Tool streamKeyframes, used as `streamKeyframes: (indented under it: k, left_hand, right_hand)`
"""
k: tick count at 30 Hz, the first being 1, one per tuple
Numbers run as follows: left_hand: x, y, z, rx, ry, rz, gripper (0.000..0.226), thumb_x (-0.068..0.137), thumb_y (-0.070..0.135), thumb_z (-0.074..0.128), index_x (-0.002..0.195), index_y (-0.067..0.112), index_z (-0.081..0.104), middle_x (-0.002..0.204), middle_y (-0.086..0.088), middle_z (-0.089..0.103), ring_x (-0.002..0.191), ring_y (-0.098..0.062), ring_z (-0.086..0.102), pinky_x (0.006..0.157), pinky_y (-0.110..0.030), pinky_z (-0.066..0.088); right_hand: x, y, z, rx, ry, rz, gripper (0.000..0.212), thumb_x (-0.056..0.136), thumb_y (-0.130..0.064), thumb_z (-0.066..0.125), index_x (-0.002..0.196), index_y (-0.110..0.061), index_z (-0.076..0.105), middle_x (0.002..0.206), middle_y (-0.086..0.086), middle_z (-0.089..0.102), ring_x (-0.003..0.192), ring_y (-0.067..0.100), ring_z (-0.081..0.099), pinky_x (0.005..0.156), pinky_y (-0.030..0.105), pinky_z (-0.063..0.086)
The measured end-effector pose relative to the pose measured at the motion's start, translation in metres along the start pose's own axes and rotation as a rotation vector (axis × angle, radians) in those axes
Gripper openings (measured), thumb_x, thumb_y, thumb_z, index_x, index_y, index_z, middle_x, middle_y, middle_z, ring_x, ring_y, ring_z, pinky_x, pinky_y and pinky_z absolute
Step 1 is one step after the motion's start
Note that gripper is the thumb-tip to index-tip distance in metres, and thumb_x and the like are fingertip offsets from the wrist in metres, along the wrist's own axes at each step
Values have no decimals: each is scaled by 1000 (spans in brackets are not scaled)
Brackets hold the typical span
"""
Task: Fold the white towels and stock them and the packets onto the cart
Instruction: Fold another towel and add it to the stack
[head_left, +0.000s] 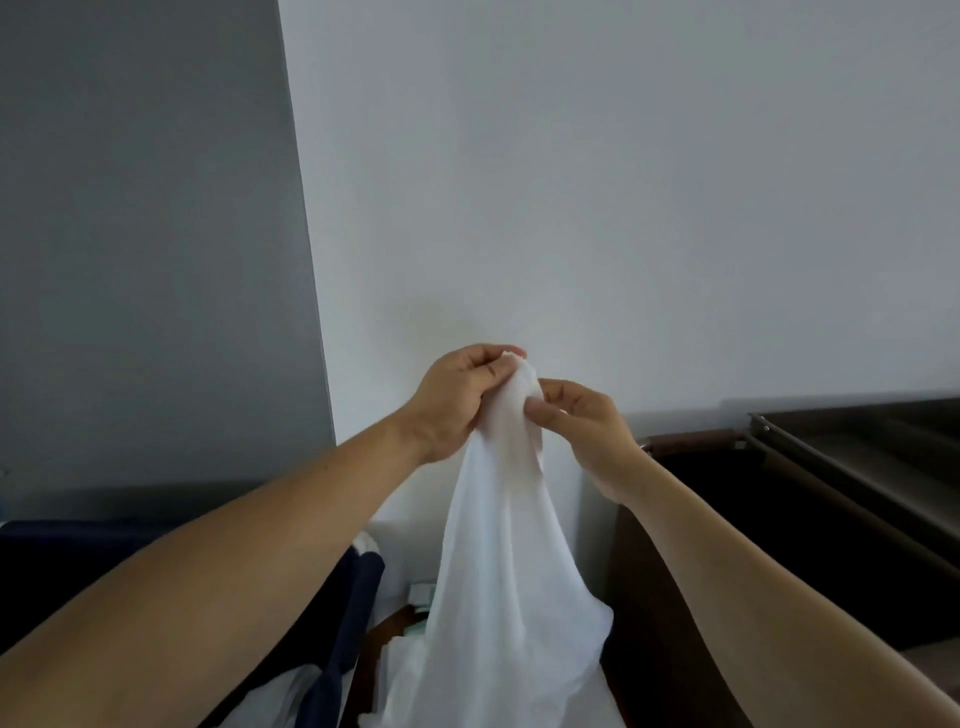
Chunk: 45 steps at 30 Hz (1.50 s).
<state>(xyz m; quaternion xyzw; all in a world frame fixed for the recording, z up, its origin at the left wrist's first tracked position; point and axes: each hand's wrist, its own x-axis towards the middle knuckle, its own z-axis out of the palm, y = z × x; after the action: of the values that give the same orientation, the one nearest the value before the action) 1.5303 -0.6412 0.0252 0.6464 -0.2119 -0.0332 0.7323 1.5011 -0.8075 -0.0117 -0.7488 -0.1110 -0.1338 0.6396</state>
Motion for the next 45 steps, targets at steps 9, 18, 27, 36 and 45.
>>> streamKeyframes:
  k: [9,18,27,36,45]
  left_hand:
    - [47,64,5,623,104,410,13,99,19,58,105,16,69,94,9,68,83,-1,60,80,-18,48]
    - [64,96,11,655,379,673,22,101,20,53,114,9,66,88,14,60,76,9,55,73,-4,39]
    - [70,84,-9,611,523,516,22,101,21,49,114,12,64,102,9,61,91,-7,55,76,-9,40]
    - [62,52,-44,610,624,364,24,103,20,46,117,10,63,107,5,60,95,-11,54,80,-21,40]
    - [64,68,-36,569,521,385,24,102,20,47,117,11,63,98,10,59,81,-1,54,67,-13,43]
  right_hand:
    - [15,-45,-12,24,243,-113,15,87,-19,74,74,-14,68,71,4,60,65,14,54,62,30,44]
    - [18,-64,-34,-84,273,-138,35,88,-23,73,57,-20,58,54,-13,51,50,4,44,51,20,36]
    - [1,-44,-26,-377,264,-81,34,85,-19,67,58,-11,48,50,-9,38,45,7,30,46,20,28]
    - [-14,-5,-36,-601,148,84,36,88,-24,67,57,-14,51,51,-8,47,50,12,41,47,19,36]
    - [-26,26,-12,-762,-87,-85,22,86,-23,69,72,-10,60,62,-5,51,59,12,44,60,27,39]
